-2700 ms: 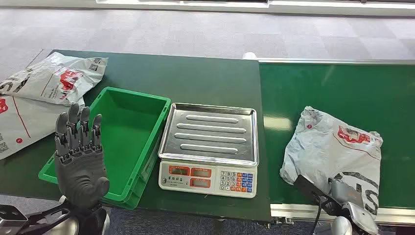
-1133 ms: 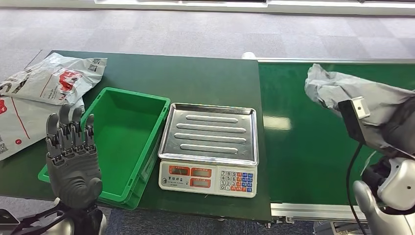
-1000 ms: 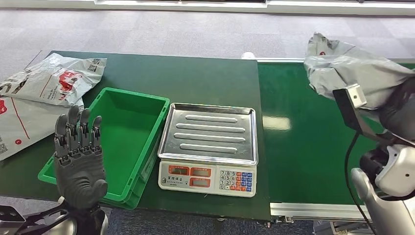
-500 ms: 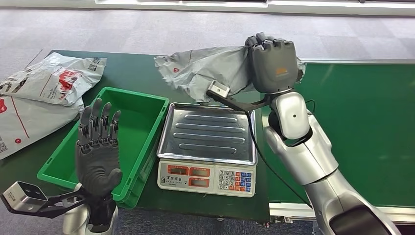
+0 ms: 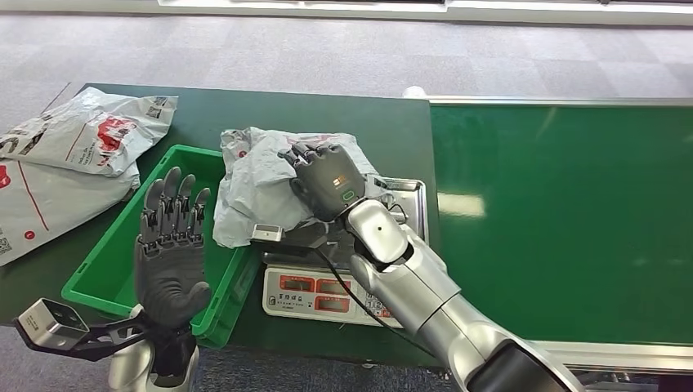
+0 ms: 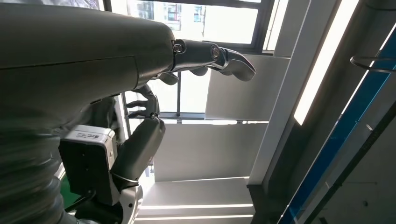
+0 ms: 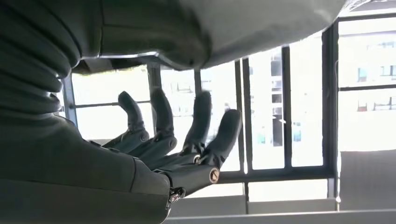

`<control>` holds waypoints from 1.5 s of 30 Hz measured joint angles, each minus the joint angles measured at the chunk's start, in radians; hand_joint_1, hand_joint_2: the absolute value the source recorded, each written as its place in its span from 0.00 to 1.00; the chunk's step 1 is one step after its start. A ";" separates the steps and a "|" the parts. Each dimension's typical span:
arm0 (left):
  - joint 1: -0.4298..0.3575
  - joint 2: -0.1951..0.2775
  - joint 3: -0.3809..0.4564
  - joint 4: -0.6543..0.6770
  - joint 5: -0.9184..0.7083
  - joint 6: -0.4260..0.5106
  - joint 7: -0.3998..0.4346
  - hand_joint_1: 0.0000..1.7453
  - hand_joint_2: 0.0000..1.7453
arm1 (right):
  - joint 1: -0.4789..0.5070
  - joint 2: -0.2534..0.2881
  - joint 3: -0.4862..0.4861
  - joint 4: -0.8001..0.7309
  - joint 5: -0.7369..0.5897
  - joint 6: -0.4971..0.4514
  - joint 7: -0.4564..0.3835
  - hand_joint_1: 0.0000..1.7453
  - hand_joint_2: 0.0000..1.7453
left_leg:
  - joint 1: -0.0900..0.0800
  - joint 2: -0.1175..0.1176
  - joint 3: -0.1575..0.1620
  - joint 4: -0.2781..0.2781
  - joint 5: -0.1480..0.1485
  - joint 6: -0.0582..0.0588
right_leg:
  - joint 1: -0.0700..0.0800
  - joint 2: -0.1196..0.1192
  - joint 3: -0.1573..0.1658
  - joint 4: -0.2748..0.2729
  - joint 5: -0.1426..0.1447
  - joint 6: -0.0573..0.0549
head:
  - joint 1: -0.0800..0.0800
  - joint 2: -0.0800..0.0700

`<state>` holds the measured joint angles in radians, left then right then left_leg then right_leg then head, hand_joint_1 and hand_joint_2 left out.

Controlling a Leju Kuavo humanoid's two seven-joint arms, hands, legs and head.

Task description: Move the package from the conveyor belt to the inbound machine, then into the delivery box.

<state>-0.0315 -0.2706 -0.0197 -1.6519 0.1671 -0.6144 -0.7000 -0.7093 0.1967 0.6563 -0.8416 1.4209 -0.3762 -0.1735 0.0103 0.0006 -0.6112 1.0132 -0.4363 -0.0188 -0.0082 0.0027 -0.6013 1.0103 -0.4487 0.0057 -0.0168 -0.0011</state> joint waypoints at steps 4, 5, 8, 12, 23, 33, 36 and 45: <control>0.003 0.001 0.009 -0.003 0.000 0.004 0.000 0.00 1.00 | -0.002 0.001 -0.009 -0.009 -0.124 0.047 -0.039 0.00 0.00 | 0.000 0.000 0.000 0.000 0.000 0.000 | -0.001 0.000 0.000 0.000 0.000 0.000 | 0.000 0.000; 0.003 0.001 0.012 -0.005 -0.001 0.005 0.000 0.00 1.00 | -0.001 -0.004 -0.016 -0.025 -0.171 0.068 -0.062 0.00 0.00 | 0.000 0.000 0.000 0.001 0.000 0.000 | -0.001 0.000 0.000 0.000 0.000 0.000 | 0.000 0.000; 0.007 0.001 0.020 -0.014 -0.003 0.010 0.000 0.00 1.00 | 0.009 -0.028 -0.052 -0.113 -0.344 0.138 -0.149 0.00 0.00 | 0.000 0.000 0.000 0.001 0.000 0.000 | -0.001 0.000 0.000 0.000 0.000 0.001 | 0.000 0.000; 0.011 0.001 0.031 -0.026 -0.003 0.014 0.000 0.00 1.00 | 0.030 -0.065 -0.134 -0.274 -0.637 0.255 -0.279 0.00 0.00 | -0.001 -0.001 0.000 0.001 0.000 0.000 | -0.001 0.000 0.000 0.000 0.000 0.001 | 0.000 0.000; 0.014 0.000 0.048 -0.037 -0.003 0.013 0.000 0.00 1.00 | 0.062 -0.107 -0.246 -0.485 -1.008 0.486 -0.410 0.00 0.00 | -0.001 0.000 0.000 0.001 0.000 0.000 | 0.000 0.000 0.000 0.000 0.001 0.000 | 0.000 0.000; -0.008 0.016 0.002 -0.036 -0.481 0.492 0.000 0.00 1.00 | 0.181 -0.124 -0.478 -0.777 -1.340 0.784 -0.523 0.00 0.00 | -0.001 -0.002 0.000 0.001 -0.001 0.001 | -0.002 -0.001 0.000 -0.001 0.000 0.001 | 0.000 0.000; -0.034 0.026 -0.033 -0.015 -0.592 0.567 0.033 0.00 1.00 | 0.213 -0.125 -0.497 -0.827 -1.323 0.774 -0.526 0.00 0.00 | -0.001 0.000 0.001 0.001 -0.001 0.001 | -0.002 0.000 -0.001 -0.001 0.000 0.001 | 0.000 0.000; -0.388 0.106 -0.296 0.532 -1.394 0.641 0.278 0.00 1.00 | 0.266 -0.138 -0.442 -0.919 -1.222 0.619 -0.526 0.00 0.00 | -0.001 -0.003 0.000 0.001 0.003 0.000 | -0.002 -0.003 0.000 -0.001 0.004 0.001 | 0.000 0.000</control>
<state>-0.4197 -0.1650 -0.3162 -1.1199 -1.2274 0.0269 -0.4222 -0.4436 0.0584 0.2147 -1.7605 0.1991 0.2429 -0.6999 0.0089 -0.0021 -0.6111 1.0142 -0.4335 -0.0188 -0.0101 0.0002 -0.6017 1.0098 -0.4447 0.0069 -0.0164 -0.0011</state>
